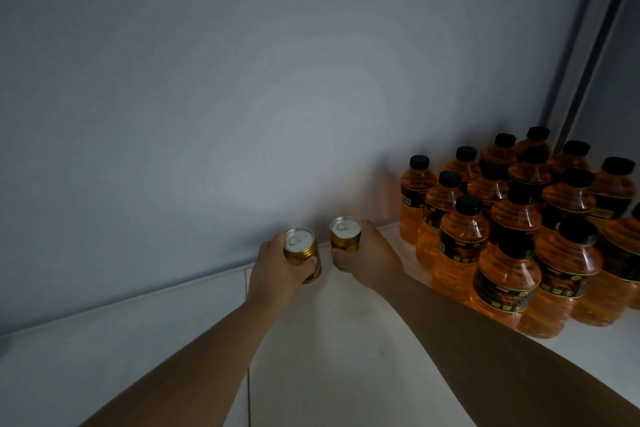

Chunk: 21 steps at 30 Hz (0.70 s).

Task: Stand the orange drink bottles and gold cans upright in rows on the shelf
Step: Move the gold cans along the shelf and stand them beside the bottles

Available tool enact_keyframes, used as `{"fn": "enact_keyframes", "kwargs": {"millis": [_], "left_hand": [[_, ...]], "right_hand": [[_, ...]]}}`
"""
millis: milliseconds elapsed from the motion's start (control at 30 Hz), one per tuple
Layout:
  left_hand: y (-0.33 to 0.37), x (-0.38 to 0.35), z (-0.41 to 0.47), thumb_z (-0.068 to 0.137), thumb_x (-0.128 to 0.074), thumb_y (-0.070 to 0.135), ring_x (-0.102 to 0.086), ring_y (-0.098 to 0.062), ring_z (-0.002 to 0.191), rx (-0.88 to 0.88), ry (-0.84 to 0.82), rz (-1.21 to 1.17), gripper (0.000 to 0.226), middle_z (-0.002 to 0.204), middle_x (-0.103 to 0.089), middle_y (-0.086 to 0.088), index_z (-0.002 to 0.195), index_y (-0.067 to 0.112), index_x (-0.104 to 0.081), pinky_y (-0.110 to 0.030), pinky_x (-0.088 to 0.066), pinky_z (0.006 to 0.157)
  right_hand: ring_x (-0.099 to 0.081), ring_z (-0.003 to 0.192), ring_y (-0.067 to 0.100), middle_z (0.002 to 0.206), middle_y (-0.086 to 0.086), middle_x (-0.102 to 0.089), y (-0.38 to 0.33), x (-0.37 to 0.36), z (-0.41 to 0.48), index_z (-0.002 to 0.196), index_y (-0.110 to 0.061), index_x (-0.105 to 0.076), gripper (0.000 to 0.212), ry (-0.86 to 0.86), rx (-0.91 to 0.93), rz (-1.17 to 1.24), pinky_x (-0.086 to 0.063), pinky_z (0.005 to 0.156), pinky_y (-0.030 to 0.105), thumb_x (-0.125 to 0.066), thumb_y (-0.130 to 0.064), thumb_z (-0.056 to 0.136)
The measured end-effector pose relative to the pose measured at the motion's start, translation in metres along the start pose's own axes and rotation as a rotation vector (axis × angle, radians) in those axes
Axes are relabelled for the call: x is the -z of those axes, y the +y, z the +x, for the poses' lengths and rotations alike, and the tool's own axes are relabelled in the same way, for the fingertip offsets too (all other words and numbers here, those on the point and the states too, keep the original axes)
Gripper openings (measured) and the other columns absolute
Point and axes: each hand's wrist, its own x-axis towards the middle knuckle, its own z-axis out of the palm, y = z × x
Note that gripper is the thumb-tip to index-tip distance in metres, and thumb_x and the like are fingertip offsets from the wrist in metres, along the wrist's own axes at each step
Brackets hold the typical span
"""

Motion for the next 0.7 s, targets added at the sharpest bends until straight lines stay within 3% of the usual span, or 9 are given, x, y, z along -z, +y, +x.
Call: {"fn": "enact_keyframes", "kwargs": {"millis": [233, 467, 700], "left_hand": [[0.005, -0.007, 0.002, 0.076, -0.085, 0.034, -0.06, -0.018, 0.104, -0.01, 0.006, -0.007, 0.064, 0.118, -0.054, -0.002, 0.133, 0.025, -0.056, -0.032, -0.049, 0.089], [0.007, -0.01, 0.003, 0.076, -0.085, 0.032, -0.061, -0.021, 0.106, -0.017, 0.007, -0.021, 0.065, 0.121, -0.055, -0.005, 0.134, 0.021, -0.057, -0.041, -0.053, 0.095], [0.005, -0.01, 0.006, 0.076, -0.085, 0.036, -0.058, -0.016, 0.103, -0.01, -0.003, 0.006, 0.067, 0.12, -0.051, -0.001, 0.135, 0.023, -0.055, -0.028, -0.045, 0.087]], "right_hand": [[-0.063, 0.106, 0.015, 0.115, -0.008, -0.065, 0.003, 0.002, 0.003, 0.132, -0.028, -0.049, 0.067, -0.005, 0.016, -0.001, -0.053, 0.095, 0.042, -0.08, -0.039, 0.074], [-0.063, 0.106, 0.016, 0.117, -0.007, -0.065, 0.006, 0.004, 0.008, 0.131, -0.028, -0.049, 0.067, -0.006, 0.007, 0.009, -0.053, 0.094, 0.04, -0.082, -0.037, 0.074], [-0.062, 0.108, 0.019, 0.12, -0.003, -0.065, 0.008, 0.002, 0.009, 0.131, -0.022, -0.05, 0.069, -0.003, 0.0, 0.034, -0.052, 0.096, 0.044, -0.084, -0.034, 0.073]]}}
